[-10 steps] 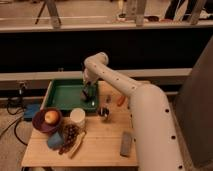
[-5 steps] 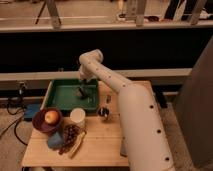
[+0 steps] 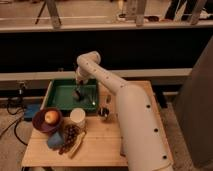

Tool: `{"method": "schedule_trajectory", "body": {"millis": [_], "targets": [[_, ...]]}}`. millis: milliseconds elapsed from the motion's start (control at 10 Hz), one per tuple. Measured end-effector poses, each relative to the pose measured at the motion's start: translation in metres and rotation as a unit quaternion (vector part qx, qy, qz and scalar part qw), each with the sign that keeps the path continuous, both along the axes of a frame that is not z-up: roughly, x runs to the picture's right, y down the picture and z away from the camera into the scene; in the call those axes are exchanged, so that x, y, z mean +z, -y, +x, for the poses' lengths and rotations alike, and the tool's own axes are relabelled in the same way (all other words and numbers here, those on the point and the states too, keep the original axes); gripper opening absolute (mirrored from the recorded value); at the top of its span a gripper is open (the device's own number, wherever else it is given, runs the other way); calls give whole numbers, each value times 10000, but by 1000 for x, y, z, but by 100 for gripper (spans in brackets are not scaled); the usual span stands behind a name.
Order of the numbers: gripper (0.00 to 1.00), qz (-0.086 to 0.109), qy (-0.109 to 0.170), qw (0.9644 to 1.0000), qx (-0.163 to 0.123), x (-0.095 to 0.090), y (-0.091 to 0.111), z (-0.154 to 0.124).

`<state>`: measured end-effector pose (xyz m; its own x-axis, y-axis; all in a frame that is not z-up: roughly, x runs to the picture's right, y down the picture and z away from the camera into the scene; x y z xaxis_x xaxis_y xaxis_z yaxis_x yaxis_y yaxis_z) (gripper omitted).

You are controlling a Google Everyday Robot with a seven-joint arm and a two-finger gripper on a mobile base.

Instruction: Wipe tray with brush

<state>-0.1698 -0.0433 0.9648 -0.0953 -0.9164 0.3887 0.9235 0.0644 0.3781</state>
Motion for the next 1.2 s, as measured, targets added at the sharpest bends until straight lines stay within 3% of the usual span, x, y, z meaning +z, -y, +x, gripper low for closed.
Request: {"method": "schedule_trajectory", "body": {"millis": [400, 700, 1000, 1200], "targets": [[0, -149, 222, 9996, -121, -26, -28, -5], [0, -245, 160, 9994, -206, -41, -45, 18], [0, -191, -35, 9998, -60, -45, -42, 55], [0, -59, -122, 9999, 53, -41, -22, 68]]}}
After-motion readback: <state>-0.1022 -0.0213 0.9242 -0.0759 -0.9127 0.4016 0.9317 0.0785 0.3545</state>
